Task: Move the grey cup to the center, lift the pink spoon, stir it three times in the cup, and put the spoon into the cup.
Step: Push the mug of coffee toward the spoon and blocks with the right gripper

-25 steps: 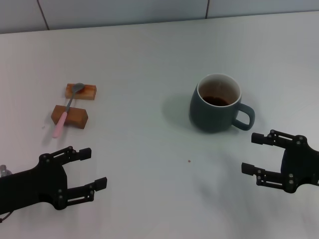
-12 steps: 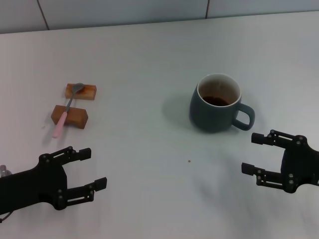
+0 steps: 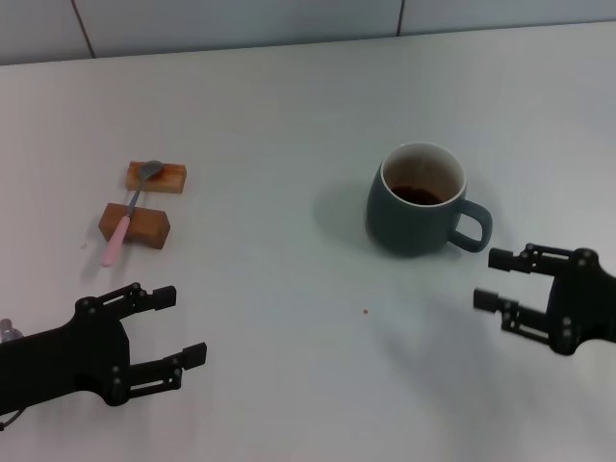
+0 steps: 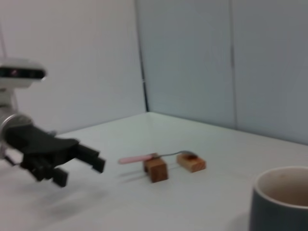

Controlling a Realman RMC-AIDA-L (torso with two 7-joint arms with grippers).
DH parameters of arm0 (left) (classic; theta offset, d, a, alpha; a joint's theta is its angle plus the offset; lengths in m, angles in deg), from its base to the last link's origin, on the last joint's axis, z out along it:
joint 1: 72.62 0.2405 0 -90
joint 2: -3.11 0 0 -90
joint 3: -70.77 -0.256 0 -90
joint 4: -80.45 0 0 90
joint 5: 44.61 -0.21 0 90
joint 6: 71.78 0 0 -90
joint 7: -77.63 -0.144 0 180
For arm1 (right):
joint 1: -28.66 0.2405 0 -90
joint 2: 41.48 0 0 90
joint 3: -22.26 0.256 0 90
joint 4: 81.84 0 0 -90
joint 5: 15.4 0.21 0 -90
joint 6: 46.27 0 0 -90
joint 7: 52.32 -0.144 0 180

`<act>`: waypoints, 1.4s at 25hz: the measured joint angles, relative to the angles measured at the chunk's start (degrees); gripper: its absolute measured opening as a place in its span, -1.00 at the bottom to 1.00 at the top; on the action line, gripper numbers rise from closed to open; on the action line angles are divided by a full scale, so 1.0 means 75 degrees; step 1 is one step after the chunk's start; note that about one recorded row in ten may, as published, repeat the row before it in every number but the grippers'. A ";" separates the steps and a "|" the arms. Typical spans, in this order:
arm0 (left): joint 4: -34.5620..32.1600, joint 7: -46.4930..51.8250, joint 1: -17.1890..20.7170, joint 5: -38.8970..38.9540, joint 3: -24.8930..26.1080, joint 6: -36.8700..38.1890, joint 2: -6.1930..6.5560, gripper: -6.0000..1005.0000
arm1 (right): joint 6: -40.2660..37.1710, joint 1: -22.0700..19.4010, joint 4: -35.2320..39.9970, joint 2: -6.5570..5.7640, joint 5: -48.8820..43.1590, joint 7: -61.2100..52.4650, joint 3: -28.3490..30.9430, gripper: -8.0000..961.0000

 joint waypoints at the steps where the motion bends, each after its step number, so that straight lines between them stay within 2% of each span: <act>1: 0.0000 0.0000 -0.0001 0.0000 0.0000 0.0003 0.0000 0.64 | 0.0013 0.0008 0.0006 0.0002 0.0011 -0.0038 0.0067 0.47; 11: 0.0000 0.0012 -0.0006 0.0001 0.0000 0.0005 0.0000 0.64 | 0.0065 0.0059 -0.0022 0.0010 0.0012 0.0051 0.0170 -0.31; 13: 0.0000 0.0011 -0.0007 0.0004 0.0000 0.0000 0.0000 0.63 | 0.0067 0.0062 -0.0025 0.0025 0.0018 0.0287 0.0171 -0.68; 18: 0.0000 0.0010 -0.0016 0.0012 -0.0001 -0.0016 0.0000 0.63 | 0.0251 0.0008 -0.0081 0.0069 0.0565 0.1378 0.0283 -0.68; 24: 0.0000 0.0006 -0.0017 0.0013 -0.0001 -0.0020 0.0000 0.63 | 0.0849 0.0041 -0.0052 0.0013 0.1386 0.1895 0.0392 -0.68; 29: 0.0000 0.0005 -0.0023 0.0013 0.0000 -0.0019 0.0000 0.63 | 0.1448 0.0407 -0.0062 -0.0010 0.1343 0.1184 0.0552 -0.68; 35: 0.0000 0.0005 -0.0039 0.0012 0.0000 -0.0019 0.0000 0.63 | 0.1916 0.0775 -0.0150 -0.0057 0.1028 -0.0463 0.0519 -0.68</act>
